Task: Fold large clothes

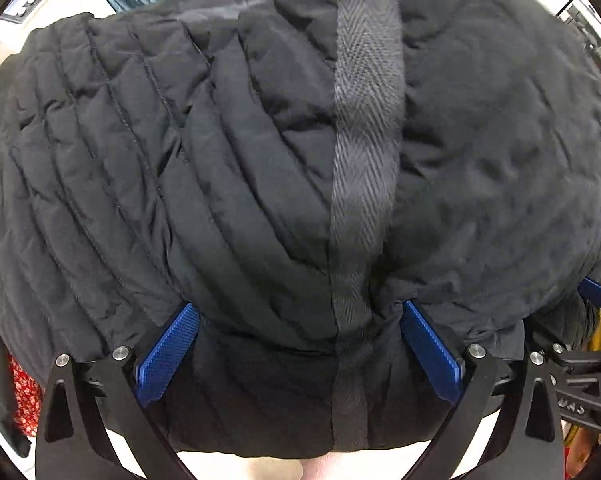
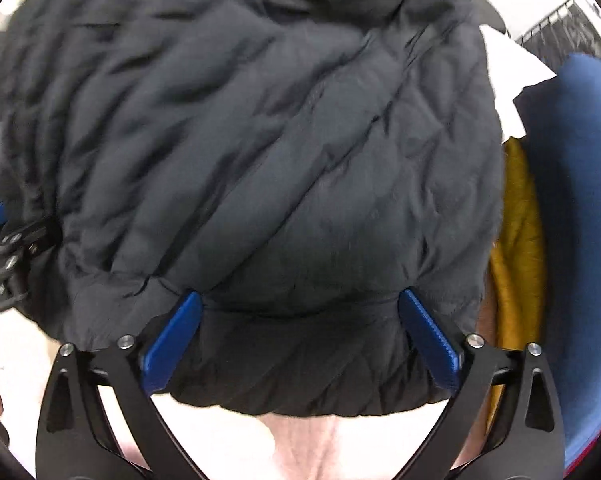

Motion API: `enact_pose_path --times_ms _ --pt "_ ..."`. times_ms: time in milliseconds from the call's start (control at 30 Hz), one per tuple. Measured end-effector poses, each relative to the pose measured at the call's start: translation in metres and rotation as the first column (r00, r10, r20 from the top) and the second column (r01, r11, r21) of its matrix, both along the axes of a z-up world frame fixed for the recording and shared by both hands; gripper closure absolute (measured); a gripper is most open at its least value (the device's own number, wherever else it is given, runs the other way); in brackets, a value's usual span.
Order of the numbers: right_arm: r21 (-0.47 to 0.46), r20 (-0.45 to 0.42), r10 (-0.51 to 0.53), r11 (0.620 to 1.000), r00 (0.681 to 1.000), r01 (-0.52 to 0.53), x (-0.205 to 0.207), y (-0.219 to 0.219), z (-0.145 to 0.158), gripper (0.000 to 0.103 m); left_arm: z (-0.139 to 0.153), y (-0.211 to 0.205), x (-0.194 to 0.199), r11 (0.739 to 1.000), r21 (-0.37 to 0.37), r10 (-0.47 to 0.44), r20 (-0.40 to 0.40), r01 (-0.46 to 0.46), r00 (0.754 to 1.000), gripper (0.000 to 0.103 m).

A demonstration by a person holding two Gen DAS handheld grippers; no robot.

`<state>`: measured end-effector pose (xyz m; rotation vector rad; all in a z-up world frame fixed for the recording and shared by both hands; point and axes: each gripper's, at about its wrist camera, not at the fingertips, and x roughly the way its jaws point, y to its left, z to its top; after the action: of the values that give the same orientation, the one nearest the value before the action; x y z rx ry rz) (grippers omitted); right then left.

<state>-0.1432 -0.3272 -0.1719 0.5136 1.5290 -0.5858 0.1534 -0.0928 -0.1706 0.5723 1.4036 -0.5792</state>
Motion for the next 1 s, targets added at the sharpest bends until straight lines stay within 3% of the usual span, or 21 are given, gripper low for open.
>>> enact_pose_path --times_ms 267,467,633,800,1000 --pt "0.033 -0.016 -0.009 0.999 1.0 0.009 0.018 -0.01 -0.018 0.005 -0.012 -0.01 0.007 1.0 0.008 0.001 0.014 -0.001 1.0 0.004" --pt "-0.014 0.029 -0.004 1.0 1.0 0.005 0.004 0.001 -0.018 0.005 -0.004 0.004 -0.028 1.0 -0.02 -0.01 0.066 0.012 0.998 0.004" --pt "-0.038 0.054 -0.003 0.999 0.999 0.005 -0.01 0.013 -0.011 0.005 0.006 0.022 -0.047 0.996 -0.085 -0.021 0.126 0.032 0.992 0.005" --pt "-0.047 0.085 -0.01 0.999 0.996 0.014 -0.029 0.014 0.003 0.005 0.027 0.048 -0.063 0.988 -0.154 0.002 0.127 0.018 0.992 0.006" --pt "-0.115 0.207 -0.019 0.992 0.978 0.044 -0.071 0.023 0.039 0.005 0.057 0.107 -0.078 0.966 -0.257 0.062 0.116 -0.031 0.991 0.006"
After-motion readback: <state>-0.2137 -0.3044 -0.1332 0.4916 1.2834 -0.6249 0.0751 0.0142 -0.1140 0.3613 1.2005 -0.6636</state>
